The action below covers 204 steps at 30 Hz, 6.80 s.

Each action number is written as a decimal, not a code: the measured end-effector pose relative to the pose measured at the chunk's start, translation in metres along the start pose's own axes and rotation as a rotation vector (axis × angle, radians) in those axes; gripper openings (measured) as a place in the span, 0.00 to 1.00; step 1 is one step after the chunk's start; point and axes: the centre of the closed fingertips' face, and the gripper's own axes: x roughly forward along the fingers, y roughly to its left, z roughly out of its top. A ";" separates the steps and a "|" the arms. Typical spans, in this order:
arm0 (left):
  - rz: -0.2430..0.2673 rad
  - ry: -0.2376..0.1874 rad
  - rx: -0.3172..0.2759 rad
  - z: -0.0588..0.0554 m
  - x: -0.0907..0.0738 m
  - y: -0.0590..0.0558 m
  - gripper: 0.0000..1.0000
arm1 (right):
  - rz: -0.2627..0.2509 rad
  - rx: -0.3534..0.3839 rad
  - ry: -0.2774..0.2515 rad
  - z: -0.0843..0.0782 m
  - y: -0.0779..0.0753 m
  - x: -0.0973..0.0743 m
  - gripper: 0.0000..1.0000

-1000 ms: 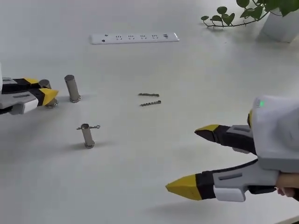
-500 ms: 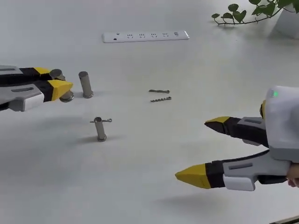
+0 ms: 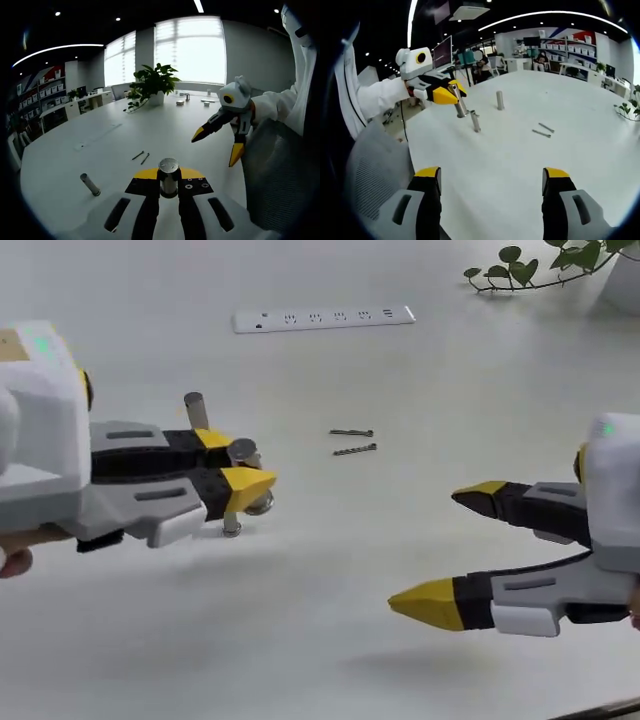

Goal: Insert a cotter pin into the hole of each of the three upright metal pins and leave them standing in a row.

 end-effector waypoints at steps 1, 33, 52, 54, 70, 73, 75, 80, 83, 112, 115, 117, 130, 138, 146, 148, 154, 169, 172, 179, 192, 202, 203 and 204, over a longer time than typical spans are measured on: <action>-0.004 0.004 -0.004 -0.002 0.003 -0.002 0.09 | -0.001 0.001 0.000 0.000 0.000 -0.001 0.81; -0.054 0.135 0.008 -0.060 0.051 -0.030 0.10 | 0.017 0.019 0.038 -0.011 0.007 0.002 0.93; -0.063 0.132 0.026 -0.069 0.052 -0.040 0.10 | 0.023 0.028 0.049 -0.016 0.012 0.002 0.92; -0.059 0.128 0.017 -0.069 0.052 -0.039 0.10 | 0.025 0.029 0.046 -0.015 0.013 0.002 0.92; -0.104 0.087 -0.044 -0.069 0.049 -0.041 0.12 | 0.039 0.024 0.041 -0.015 0.019 0.004 0.91; -0.120 0.112 0.001 -0.071 0.044 -0.044 0.16 | 0.037 0.029 0.038 -0.014 0.019 0.004 0.91; -0.129 0.104 -0.002 -0.071 0.039 -0.047 0.21 | 0.037 0.031 0.036 -0.014 0.019 0.004 0.91; -0.161 0.046 -0.120 -0.071 0.025 -0.052 0.36 | 0.049 0.017 0.050 -0.015 0.024 0.004 0.91; -0.164 0.054 -0.133 -0.075 0.016 -0.056 0.45 | 0.053 0.010 0.054 -0.015 0.024 0.002 0.91; -0.039 0.061 -0.277 -0.083 -0.022 -0.054 0.99 | 0.053 -0.076 0.126 -0.006 0.011 -0.004 0.89; -0.024 0.055 -0.288 -0.083 -0.025 -0.053 0.99 | 0.055 -0.097 0.131 0.001 0.004 -0.004 0.89; -0.019 0.050 -0.293 -0.082 -0.026 -0.053 0.99 | 0.062 -0.109 0.131 0.005 -0.001 -0.003 0.88; 0.010 0.043 -0.304 -0.083 -0.034 -0.049 0.99 | 0.062 -0.236 0.209 0.026 -0.046 0.008 0.80; 0.021 0.040 -0.317 -0.084 -0.035 -0.050 0.99 | 0.082 -0.341 0.256 0.044 -0.067 0.021 0.69; 0.028 0.042 -0.323 -0.083 -0.037 -0.050 0.99 | 0.126 -0.390 0.291 0.049 -0.088 0.041 0.53; 0.033 0.040 -0.325 -0.082 -0.038 -0.049 0.99 | 0.137 -0.401 0.304 0.048 -0.091 0.047 0.50; 0.049 0.036 -0.332 -0.081 -0.041 -0.046 0.98 | 0.159 -0.428 0.337 0.044 -0.098 0.061 0.42; 0.073 0.027 -0.360 -0.080 -0.044 -0.043 0.96 | 0.191 -0.444 0.395 0.035 -0.108 0.101 0.19; 0.074 0.031 -0.362 -0.081 -0.045 -0.044 0.96 | 0.193 -0.449 0.398 0.035 -0.109 0.106 0.16; 0.081 0.040 -0.379 -0.084 -0.047 -0.044 0.95 | 0.204 -0.470 0.432 0.030 -0.111 0.111 0.15; 0.077 0.012 -0.381 -0.082 -0.047 -0.048 0.91 | 0.203 -0.504 0.469 0.026 -0.118 0.115 0.04; 0.073 0.021 -0.371 -0.083 -0.046 -0.048 0.91 | 0.203 -0.609 0.489 0.024 -0.117 0.117 0.00; 0.070 0.021 -0.361 -0.082 -0.047 -0.048 0.91 | 0.198 -0.623 0.494 0.024 -0.117 0.118 0.00; 0.068 0.018 -0.352 -0.081 -0.047 -0.049 0.91 | 0.194 -0.626 0.497 0.024 -0.118 0.118 0.00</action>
